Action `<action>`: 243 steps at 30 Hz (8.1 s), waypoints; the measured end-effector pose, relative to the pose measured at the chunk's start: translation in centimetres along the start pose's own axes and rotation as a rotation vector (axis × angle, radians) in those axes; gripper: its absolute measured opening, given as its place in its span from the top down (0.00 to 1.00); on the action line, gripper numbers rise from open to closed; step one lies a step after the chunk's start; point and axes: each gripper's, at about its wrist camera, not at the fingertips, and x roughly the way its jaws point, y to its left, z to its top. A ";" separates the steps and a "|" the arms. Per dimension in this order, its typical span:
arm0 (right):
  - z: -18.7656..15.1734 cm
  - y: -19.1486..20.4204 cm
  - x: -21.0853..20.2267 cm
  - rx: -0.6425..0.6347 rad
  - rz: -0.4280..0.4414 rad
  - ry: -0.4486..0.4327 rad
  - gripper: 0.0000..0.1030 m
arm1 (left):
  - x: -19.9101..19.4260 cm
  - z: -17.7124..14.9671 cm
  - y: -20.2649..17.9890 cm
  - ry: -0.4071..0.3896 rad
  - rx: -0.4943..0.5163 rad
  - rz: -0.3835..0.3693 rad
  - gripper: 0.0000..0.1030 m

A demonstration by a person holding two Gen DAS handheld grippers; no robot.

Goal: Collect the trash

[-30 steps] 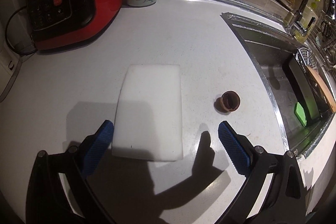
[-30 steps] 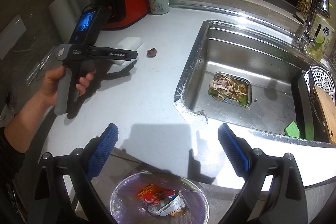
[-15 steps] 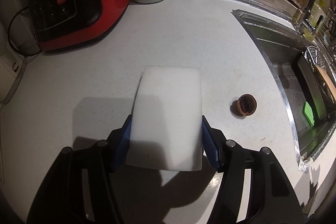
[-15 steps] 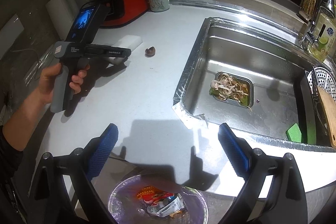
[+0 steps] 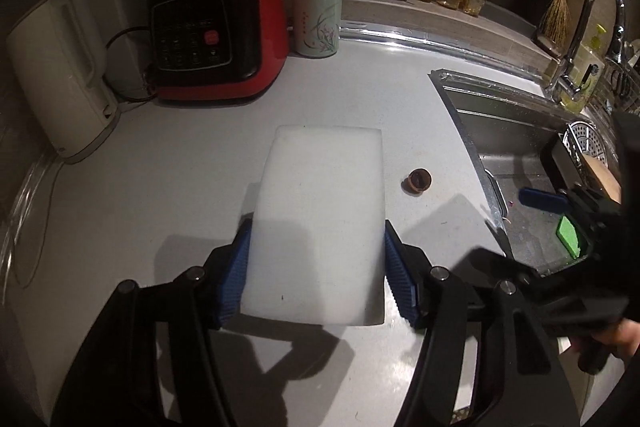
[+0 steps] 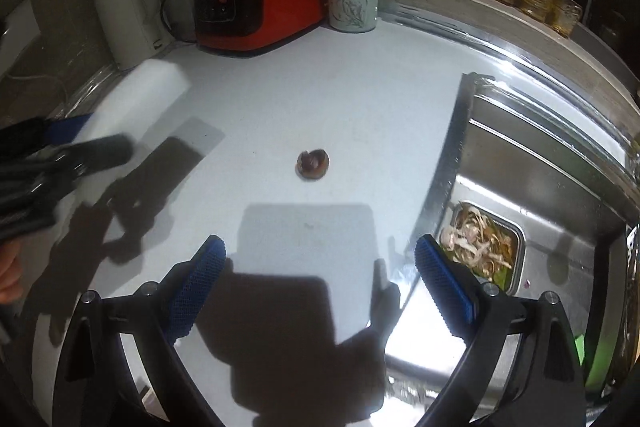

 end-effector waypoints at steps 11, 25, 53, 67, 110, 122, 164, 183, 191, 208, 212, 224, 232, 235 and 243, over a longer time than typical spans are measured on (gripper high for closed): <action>3.6 -0.1 5.9 -0.051 0.006 0.055 0.37 | -4.8 -6.1 1.1 0.022 -0.120 0.038 0.42; 3.4 0.2 4.8 -0.046 0.009 0.049 0.76 | -6.3 -8.0 2.9 0.018 -0.220 0.091 0.42; -23.9 2.8 -18.2 -0.161 0.233 0.107 0.76 | -16.9 -22.9 -15.1 0.065 -0.275 0.192 0.42; -28.2 2.6 -20.4 -0.179 0.206 0.117 0.76 | -12.7 -29.8 -18.5 0.213 -0.226 0.162 0.42; -29.0 1.5 -20.4 -0.152 0.171 0.148 0.76 | -10.5 -29.5 -19.9 0.238 -0.189 0.116 0.14; -29.0 2.7 -20.2 -0.175 0.211 0.141 0.76 | -19.2 -27.9 -17.9 0.084 -0.280 0.181 0.09; -30.9 4.2 -10.2 -0.211 0.180 0.278 0.20 | -21.2 -28.1 -16.7 0.079 -0.328 0.250 0.08; -23.8 -0.4 -35.9 -0.041 0.101 -0.136 0.02 | -34.6 -23.3 -23.8 -0.194 -0.212 0.340 0.08; -25.8 0.7 -42.0 -0.040 0.021 -0.247 0.02 | -37.0 -24.6 -25.3 -0.227 -0.244 0.365 0.08; -28.7 2.9 -44.5 -0.048 0.034 -0.276 0.02 | -38.8 -26.6 -25.9 -0.239 -0.263 0.378 0.08; -28.9 3.4 -44.4 -0.055 0.038 -0.275 0.02 | -38.6 -26.9 -25.3 -0.221 -0.281 0.380 0.08; -28.9 4.1 -43.9 -0.066 0.043 -0.264 0.02 | -38.5 -27.5 -24.8 -0.204 -0.285 0.383 0.08; -29.0 4.3 -43.8 -0.061 0.043 -0.259 0.02 | -38.3 -27.6 -24.9 -0.201 -0.275 0.383 0.08; -29.2 4.2 -43.7 -0.054 0.045 -0.255 0.02 | -38.2 -27.6 -24.8 -0.197 -0.271 0.381 0.08; -29.3 4.0 -43.6 -0.046 0.052 -0.250 0.02 | -37.8 -27.7 -24.5 -0.183 -0.261 0.369 0.08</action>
